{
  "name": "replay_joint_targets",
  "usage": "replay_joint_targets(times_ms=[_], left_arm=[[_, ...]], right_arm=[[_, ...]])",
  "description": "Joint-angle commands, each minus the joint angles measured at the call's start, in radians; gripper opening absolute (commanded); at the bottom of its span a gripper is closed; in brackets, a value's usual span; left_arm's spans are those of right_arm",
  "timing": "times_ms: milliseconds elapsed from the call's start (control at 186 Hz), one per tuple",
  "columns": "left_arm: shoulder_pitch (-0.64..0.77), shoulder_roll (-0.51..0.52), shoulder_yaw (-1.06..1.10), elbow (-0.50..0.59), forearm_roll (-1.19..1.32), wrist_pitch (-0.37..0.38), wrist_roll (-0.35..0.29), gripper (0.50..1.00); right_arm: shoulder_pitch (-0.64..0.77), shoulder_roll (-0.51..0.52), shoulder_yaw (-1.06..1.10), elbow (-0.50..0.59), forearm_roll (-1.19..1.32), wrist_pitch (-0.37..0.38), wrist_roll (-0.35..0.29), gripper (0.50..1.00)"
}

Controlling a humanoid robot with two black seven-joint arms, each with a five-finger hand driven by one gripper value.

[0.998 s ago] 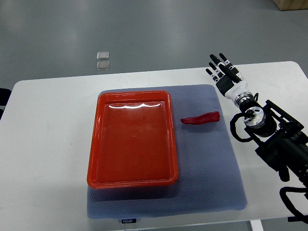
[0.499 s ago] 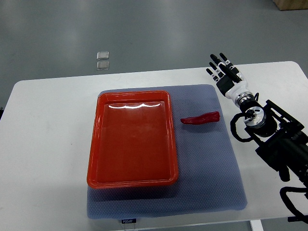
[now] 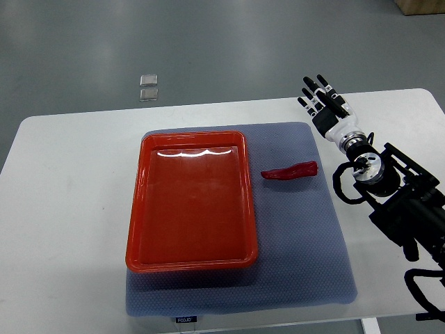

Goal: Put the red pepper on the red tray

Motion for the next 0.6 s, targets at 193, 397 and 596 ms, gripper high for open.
replay_joint_targets(times_ms=[193,397,596], left_arm=[[0.000,0.000,0.001,0.000,0.000,0.000,0.000,1.000],[0.000,0.000,0.000,0.000,0.000,0.000,0.000,1.000],[0.000,0.000,0.000,0.000,0.000,0.000,0.000,1.000]], right_arm=[[0.004,-0.025,-0.009,0.072,-0.130,0.000,-0.003,0.917],[0.051,-0.123,-0.122,0.162,-0.282,0.011,-0.011,0.917],[0.163,-0.272,-0.345,0.234,-0.388,0.068,-0.011,0.915]])
